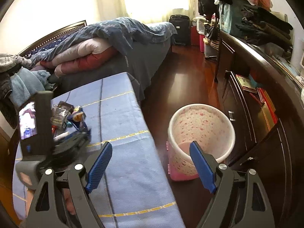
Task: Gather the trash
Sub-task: 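Grasp the blue snack bag with the left tool while the right tool grasps the pink-capped tube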
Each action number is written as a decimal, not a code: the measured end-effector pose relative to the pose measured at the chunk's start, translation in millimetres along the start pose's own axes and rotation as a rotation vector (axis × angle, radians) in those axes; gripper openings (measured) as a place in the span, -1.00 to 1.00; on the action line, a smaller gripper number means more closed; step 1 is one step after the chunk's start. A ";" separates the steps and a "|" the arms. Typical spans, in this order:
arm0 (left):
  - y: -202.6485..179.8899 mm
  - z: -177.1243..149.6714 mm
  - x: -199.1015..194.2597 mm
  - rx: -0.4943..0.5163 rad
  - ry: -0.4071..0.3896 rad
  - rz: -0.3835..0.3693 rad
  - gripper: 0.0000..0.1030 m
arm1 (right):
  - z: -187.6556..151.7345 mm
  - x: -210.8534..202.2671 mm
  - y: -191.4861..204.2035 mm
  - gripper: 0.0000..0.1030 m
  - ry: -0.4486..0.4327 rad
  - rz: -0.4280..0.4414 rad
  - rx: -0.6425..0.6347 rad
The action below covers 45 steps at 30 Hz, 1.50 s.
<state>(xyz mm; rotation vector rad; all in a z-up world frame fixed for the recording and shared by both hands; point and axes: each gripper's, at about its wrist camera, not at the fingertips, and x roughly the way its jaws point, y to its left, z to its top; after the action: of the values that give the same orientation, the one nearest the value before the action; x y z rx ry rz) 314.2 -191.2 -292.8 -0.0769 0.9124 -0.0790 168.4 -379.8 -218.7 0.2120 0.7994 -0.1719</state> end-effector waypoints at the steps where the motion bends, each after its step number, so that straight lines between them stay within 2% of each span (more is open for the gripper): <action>1: 8.8 1.8 -8.7 -0.009 -0.019 -0.011 -0.60 | 0.1 1.2 5.1 0.61 0.003 0.008 -0.008; 6: 58.3 7.0 -47.8 -0.048 -0.096 -0.008 -0.60 | 0.8 13.1 36.2 0.61 0.021 0.064 -0.053; 10: 104.2 9.3 -73.9 -0.077 -0.155 0.070 -0.59 | -1.1 38.0 77.0 0.61 0.062 0.138 -0.109; 12: 123.8 9.7 -81.8 -0.093 -0.171 0.106 -0.57 | -1.9 50.1 98.4 0.68 0.082 0.176 -0.138; 17: 171.7 10.3 -89.0 -0.151 -0.167 0.154 -0.57 | -8.9 83.7 158.6 0.93 0.126 0.262 -0.223; 22: 197.1 10.6 -88.9 -0.191 -0.167 0.168 -0.56 | -14.5 103.4 197.0 0.93 0.148 0.301 -0.299; 25: 205.1 10.2 -88.1 -0.204 -0.166 0.163 -0.56 | -18.2 120.0 215.1 0.93 0.170 0.271 -0.333; 29: 205.8 9.2 -85.2 -0.202 -0.166 0.164 -0.55 | -21.3 129.2 223.0 0.90 0.180 0.254 -0.346; 31: 205.5 9.5 -83.3 -0.196 -0.164 0.169 -0.55 | -23.5 127.1 222.7 0.67 0.163 0.227 -0.353; 37: 196.2 8.5 -81.5 -0.176 -0.159 0.163 -0.55 | -26.1 115.1 214.9 0.67 0.151 0.212 -0.355; 45: 170.2 8.5 -95.1 -0.130 -0.184 0.145 -0.55 | -23.4 80.2 175.0 0.67 0.115 0.199 -0.299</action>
<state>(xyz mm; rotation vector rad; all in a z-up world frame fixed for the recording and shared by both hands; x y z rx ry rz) 269.0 -12.1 -229.9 -0.1360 0.7360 0.1203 247.8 -210.8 -271.2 0.0173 0.9016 0.1485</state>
